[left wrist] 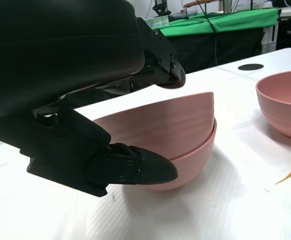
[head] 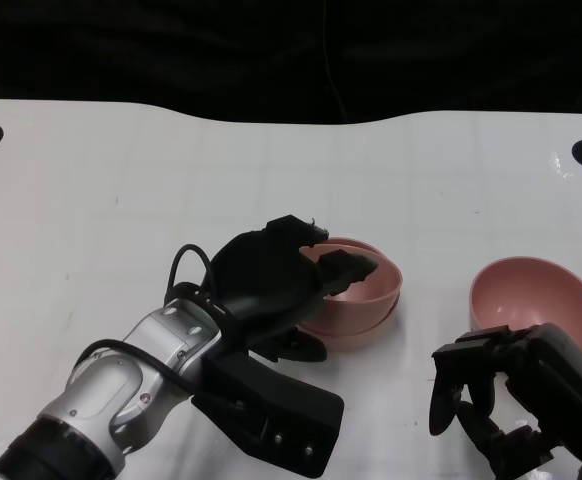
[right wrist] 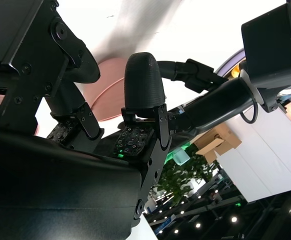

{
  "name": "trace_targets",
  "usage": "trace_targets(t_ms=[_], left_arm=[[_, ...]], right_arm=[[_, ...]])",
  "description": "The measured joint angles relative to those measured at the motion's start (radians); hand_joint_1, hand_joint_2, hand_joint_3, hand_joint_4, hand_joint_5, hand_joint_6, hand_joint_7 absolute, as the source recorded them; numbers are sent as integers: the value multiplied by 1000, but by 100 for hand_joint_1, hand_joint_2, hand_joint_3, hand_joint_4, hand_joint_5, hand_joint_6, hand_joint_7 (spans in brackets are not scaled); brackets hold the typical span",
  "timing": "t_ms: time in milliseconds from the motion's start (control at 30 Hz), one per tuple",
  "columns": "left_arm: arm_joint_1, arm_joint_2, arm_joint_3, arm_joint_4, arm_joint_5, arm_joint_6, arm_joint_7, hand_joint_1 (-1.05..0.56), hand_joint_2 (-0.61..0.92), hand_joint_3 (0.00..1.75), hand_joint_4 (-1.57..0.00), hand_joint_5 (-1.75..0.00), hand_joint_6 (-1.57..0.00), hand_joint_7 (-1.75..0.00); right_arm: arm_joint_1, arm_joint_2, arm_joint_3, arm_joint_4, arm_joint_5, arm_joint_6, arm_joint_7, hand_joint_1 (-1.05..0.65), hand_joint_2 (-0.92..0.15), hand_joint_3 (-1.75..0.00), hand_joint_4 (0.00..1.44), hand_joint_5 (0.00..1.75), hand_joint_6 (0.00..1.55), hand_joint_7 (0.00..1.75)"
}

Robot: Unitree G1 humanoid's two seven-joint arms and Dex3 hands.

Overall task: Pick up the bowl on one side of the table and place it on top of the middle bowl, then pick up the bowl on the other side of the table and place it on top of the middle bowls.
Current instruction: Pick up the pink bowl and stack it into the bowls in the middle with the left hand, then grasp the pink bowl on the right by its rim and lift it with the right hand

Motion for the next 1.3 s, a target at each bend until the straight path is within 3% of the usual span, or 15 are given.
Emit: trace_targets(t_ms=[200,367,467,633,700,867,1033,1233,1267,1300], left_arm=[[39,24,13,-66,-11,16,-12,-75,92,46,-1,-21,-20,-1],[123,72,93,-164,-104,-38,1,-68,92,43,-7,-28,-22,-1],[182,105,152,-211,-175,-102,28,-64,92,39,-1,-40,-23,-2],[224,120,194,-238,-221,-151,38,-63,92,38,0,-42,-23,-2],[268,126,231,-266,-262,-192,54,-54,92,27,0,-66,-33,-7],[425,151,337,-328,-364,-354,123,-40,92,18,-1,-103,-48,-16],[529,166,405,-360,-432,-408,123,-28,92,15,-14,-124,-60,-33],[570,169,440,-385,-461,-424,99,-27,92,15,-16,-127,-61,-39],[580,169,445,-387,-480,-430,95,-18,89,21,-38,-130,-72,-55],[606,169,454,-391,-513,-451,92,-10,73,53,-57,-130,-77,-75]], right_arm=[[1,0,0,0,-1,-1,0,20,-6,-160,100,165,97,122],[3,0,0,0,0,-1,0,21,-7,-159,99,166,97,122],[3,-1,-1,1,0,-2,-1,21,-8,-159,98,167,97,123],[4,-1,-1,1,0,-2,-1,21,-8,-159,98,167,96,124],[0,0,0,2,-1,-3,-3,19,-8,-160,98,168,96,125],[5,-1,-2,4,-1,-2,-6,18,-8,-159,97,169,95,126],[6,-1,-1,2,0,5,-5,19,-9,-159,97,169,95,126],[8,-1,-1,-1,0,11,-4,19,-9,-159,97,168,95,126],[6,-1,-1,0,0,11,-4,19,-10,-159,97,168,95,126],[5,-1,-1,1,2,9,-4,18,-10,-159,97,167,95,126]])
